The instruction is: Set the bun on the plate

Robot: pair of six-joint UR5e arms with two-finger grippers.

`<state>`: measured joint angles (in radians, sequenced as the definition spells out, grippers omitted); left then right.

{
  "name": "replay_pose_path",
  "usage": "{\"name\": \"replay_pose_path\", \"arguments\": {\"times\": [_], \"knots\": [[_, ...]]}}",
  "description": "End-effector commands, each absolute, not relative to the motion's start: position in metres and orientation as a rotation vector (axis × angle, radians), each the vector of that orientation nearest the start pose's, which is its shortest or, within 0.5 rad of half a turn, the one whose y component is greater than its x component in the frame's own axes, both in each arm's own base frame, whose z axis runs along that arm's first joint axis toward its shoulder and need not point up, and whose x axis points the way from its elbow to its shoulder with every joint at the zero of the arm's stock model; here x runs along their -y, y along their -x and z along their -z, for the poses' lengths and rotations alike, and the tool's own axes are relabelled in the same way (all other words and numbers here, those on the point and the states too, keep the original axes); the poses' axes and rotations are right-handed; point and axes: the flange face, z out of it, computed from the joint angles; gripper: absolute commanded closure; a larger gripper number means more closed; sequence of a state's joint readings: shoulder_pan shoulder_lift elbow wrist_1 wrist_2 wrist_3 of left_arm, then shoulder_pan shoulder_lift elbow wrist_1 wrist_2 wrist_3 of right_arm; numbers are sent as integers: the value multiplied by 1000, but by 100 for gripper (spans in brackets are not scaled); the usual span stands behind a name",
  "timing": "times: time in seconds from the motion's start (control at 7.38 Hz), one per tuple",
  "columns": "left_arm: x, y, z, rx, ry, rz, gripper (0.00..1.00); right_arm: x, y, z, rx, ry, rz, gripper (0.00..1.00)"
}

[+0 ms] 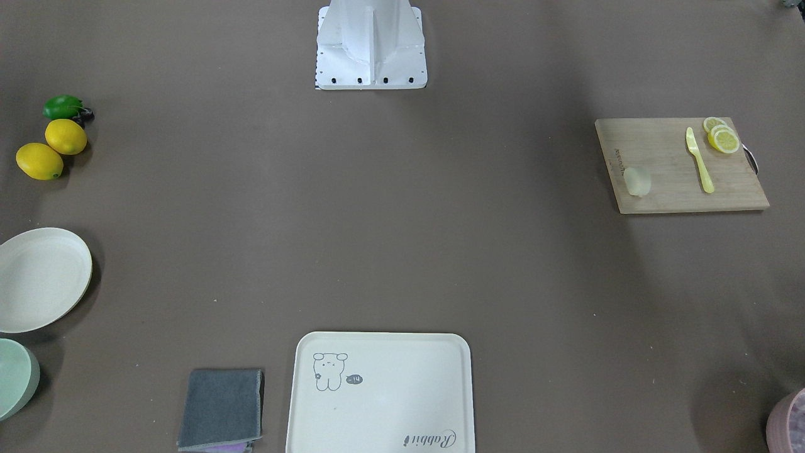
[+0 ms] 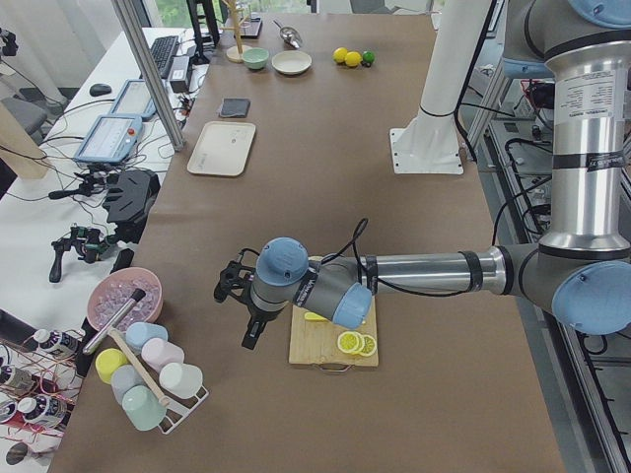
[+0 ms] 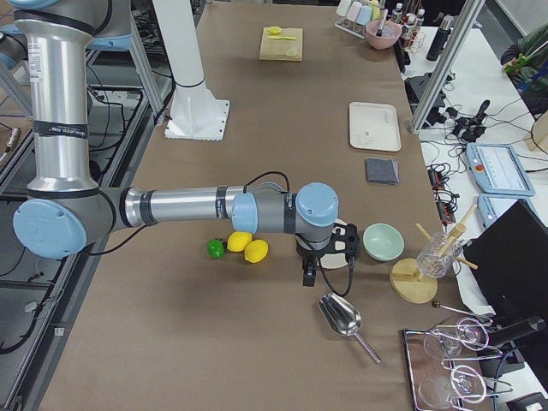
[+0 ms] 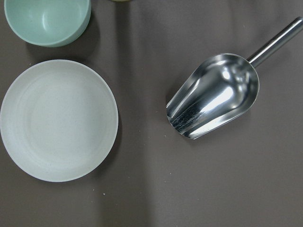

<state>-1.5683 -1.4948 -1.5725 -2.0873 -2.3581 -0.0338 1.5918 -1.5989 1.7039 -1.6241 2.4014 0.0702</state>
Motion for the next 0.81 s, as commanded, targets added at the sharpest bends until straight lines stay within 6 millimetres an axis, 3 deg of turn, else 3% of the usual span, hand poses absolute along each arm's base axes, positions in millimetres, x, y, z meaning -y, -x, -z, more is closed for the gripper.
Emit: {"name": "replay_pose_path", "arguments": {"times": [0.0, 0.14, 0.27, 0.41, 0.54, 0.68], "knots": [[484, 62, -630, -774, -454, -166, 2, 499, -42, -588, 833, -37, -10, 0], [491, 61, -626, -757, -459, -162, 2, 518, -17, -571, 835, -37, 24, 0], [487, 62, -628, -760, -463, -162, 2, 526, 3, -571, 837, -25, 58, 0], [485, 63, -628, -760, -464, -161, 2, 532, 12, -594, 843, -74, 97, 0], [485, 63, -629, -760, -462, -160, 2, 536, 17, -646, 848, -155, 139, 0], [485, 63, -629, -760, -462, -160, 2, 533, 27, -681, 863, -181, 80, 0]]}}
